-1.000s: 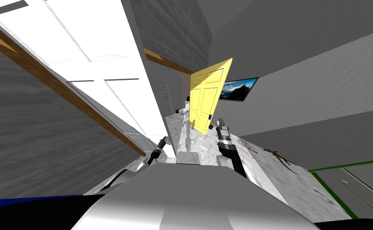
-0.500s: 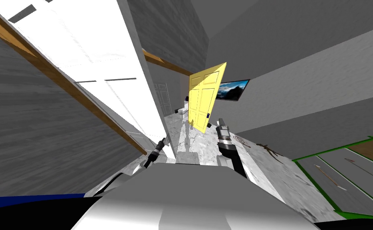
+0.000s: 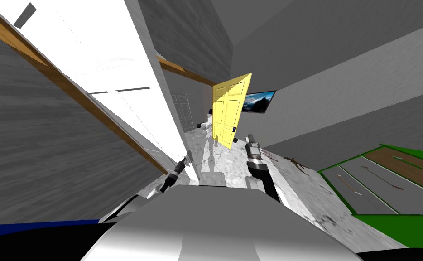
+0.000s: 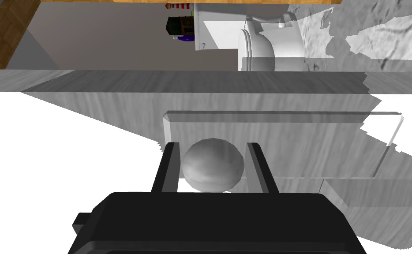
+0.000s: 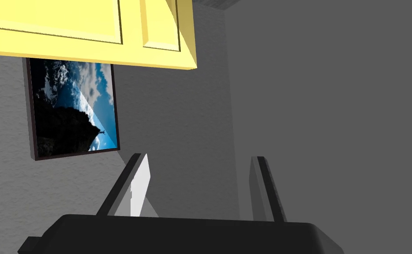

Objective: Pull the door open

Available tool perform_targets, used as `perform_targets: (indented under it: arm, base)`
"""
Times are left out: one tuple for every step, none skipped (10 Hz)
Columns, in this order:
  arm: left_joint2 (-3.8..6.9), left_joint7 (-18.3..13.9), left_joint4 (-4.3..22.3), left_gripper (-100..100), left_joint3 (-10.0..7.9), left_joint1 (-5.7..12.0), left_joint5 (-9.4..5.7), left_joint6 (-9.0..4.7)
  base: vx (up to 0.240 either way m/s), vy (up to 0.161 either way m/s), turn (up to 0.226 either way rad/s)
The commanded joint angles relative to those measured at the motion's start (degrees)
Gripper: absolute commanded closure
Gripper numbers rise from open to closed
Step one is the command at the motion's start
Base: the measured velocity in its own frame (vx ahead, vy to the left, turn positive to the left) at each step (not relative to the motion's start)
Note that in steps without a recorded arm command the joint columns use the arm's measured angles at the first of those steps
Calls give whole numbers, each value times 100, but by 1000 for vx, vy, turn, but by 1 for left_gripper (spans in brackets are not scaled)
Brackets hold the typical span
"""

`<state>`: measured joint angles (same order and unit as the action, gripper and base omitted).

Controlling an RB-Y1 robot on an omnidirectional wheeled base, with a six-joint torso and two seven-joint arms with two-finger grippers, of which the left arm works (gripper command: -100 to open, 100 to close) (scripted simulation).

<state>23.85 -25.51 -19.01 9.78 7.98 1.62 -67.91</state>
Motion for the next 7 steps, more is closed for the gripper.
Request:
perform_targets:
  arm:
    - [53,-18,-286,100,-9,-165,-8,150]
    - [53,-18,-319,100,-9,-165,-8,150]
    - [53,-18,-319,100,-9,-165,-8,150]
    - [31,-22,-215,100,12,-150,7,110]
    - [84,-60,-231,100,42,-230,16,9]
    - [103,-73,-227,100,53,-254,20,-37]
    - [149,-103,-216,100,79,-311,28,-142]
  base:
    - [-46,12,22]
    - [-13,-7,18]
    - [6,-10,3]
    - [0,0,0]
    - [-94,57,-115]
    - [-128,90,-171]
    - [-145,83,-171]
